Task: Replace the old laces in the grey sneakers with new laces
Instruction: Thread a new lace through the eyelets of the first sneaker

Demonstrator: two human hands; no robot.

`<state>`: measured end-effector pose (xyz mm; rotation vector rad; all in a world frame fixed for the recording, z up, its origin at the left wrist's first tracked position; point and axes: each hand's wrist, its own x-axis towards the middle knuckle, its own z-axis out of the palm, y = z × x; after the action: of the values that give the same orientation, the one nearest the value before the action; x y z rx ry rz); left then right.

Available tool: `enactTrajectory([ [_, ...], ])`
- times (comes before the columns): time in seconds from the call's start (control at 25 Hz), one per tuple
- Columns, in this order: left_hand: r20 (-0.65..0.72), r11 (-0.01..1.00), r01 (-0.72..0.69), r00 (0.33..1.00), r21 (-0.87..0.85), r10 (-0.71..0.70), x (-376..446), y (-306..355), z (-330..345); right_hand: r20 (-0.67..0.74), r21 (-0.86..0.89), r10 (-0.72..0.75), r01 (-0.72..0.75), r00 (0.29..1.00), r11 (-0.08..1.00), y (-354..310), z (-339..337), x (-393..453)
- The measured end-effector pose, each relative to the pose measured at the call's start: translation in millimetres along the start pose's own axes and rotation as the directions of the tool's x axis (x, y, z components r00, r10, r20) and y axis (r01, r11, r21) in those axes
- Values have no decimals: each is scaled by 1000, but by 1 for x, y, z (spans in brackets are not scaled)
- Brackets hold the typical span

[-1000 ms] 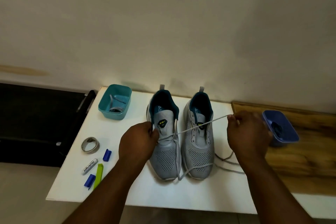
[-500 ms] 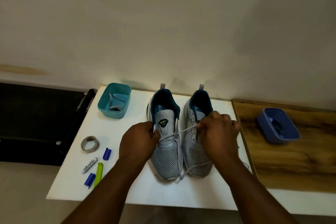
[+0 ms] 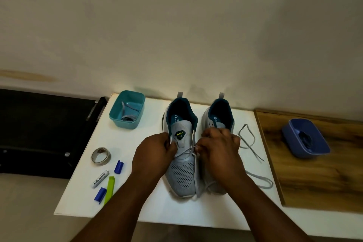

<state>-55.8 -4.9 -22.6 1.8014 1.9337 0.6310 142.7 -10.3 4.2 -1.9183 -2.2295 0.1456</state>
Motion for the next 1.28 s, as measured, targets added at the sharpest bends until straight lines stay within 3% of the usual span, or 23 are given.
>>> enactTrajectory([
  [0.16, -6, 993, -73, 997, 92, 74, -5, 6, 6, 4, 28, 126, -126, 992, 992, 16, -8, 1],
  [0.28, 3, 997, -65, 998, 50, 65, -7, 8, 7, -116, 126, 170, -156, 978, 980, 8, -14, -3],
  [0.32, 5, 998, -55, 998, 25, 55, -7, 8, 6, -71, 218, 183, -164, 981, 962, 6, -22, -5],
  [0.36, 9, 999, -42, 999, 4, 42, -7, 7, 4, 67, 274, 183, -195, 981, 942, 4, -29, -7],
  [0.44, 15, 1000, -2, 1000, -10, 3, -7, 7, 3, 413, 138, 143, -217, 900, 966, -10, -35, -14],
  [0.52, -20, 999, 46, 999, 2, -46, -9, 9, 3, 512, 19, 123, -154, 850, 988, -20, -33, -24],
  [0.6, -109, 998, -21, 994, -61, 14, -14, 17, 2, 452, 115, 76, -142, 889, 983, -21, -41, -22],
  [0.64, -95, 983, -133, 988, -124, 121, -16, 23, 0, 413, 194, 56, -148, 909, 970, -20, -51, -19],
  [0.72, 43, 858, -369, 911, -357, 410, -22, 36, -4, 371, 350, 15, -155, 928, 924, -19, -77, -11],
  [0.8, 156, 753, -344, 849, -561, 504, -26, 43, -11, 318, 428, -34, -111, 947, 897, -18, -101, -8],
  [0.88, 158, 796, -263, 900, -546, 405, -24, 36, -15, 194, 334, -31, -36, 981, 942, -11, -115, -8],
  [1.0, 84, 939, -195, 970, -283, 227, -21, 21, -19, -21, 132, 13, -10, 1000, 991, 6, -132, -3],
  [1.12, 13, 994, -41, 999, -100, 42, -20, 16, -21, -212, 314, 153, -81, 965, 946, 12, -133, -2],
  [1.2, 36, 987, -117, 992, -114, 121, -24, 20, -19, -301, 468, 160, -1, 940, 884, -1, -129, -4],
  [1.28, 17, 938, -218, 973, -268, 231, -29, 34, -21, -324, 517, -22, 197, 946, 833, -22, -128, -6],
])
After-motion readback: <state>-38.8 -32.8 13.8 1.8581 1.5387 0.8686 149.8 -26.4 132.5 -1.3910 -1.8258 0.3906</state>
